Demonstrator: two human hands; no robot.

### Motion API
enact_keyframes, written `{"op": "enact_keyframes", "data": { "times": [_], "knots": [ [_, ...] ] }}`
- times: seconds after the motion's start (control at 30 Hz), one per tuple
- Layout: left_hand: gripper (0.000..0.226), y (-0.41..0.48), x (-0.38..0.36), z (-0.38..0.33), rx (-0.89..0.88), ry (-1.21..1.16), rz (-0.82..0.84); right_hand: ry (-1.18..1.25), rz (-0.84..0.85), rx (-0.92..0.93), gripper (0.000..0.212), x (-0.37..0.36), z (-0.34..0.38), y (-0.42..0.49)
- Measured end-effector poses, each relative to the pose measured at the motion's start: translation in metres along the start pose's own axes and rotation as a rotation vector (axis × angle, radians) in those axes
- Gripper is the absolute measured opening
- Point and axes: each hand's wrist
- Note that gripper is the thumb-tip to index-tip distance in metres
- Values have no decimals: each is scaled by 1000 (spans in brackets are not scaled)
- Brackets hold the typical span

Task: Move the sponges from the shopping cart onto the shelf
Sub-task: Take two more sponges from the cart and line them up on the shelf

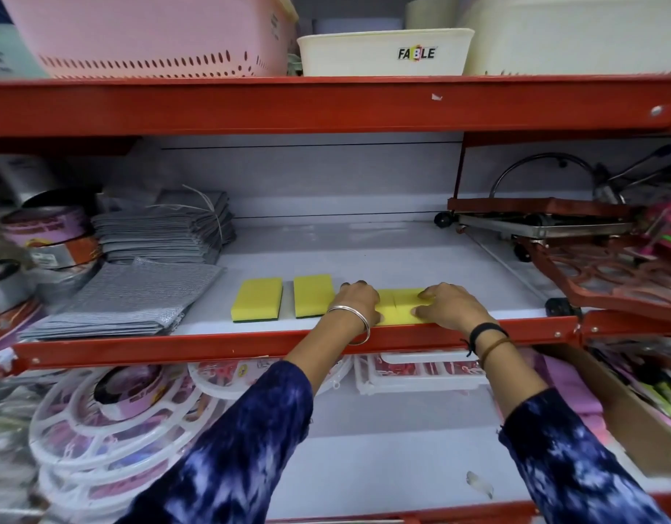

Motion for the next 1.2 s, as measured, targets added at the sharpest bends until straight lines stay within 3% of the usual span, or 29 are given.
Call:
{"op": "enact_keyframes", "data": {
  "times": [0.13, 0.27, 0.47, 0.7, 1.2],
  "knots": [
    [42, -3, 9, 22, -16, -112, -104, -11, -64, -10, 60, -2, 4, -1],
    [38, -3, 33, 78, 56, -101, -181, 39, -272, 166, 56, -11, 28, 4],
    [50, -14, 47, 147, 192, 54, 29, -67, -87, 485, 48, -35, 94, 33],
    [49, -17, 37, 168, 204, 31, 100, -280, 129, 449, 47, -51, 119, 56],
    [46, -29, 10, 156, 38, -75, 31, -235, -18, 459, 43, -60, 99, 3]
  ]
}}
Point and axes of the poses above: each hand's wrist, its own y-axis towards the middle knuckle, its own x-axis out of the back of the hand, z = x × y, and after that the axes turned 2 degrees about x, right-handed
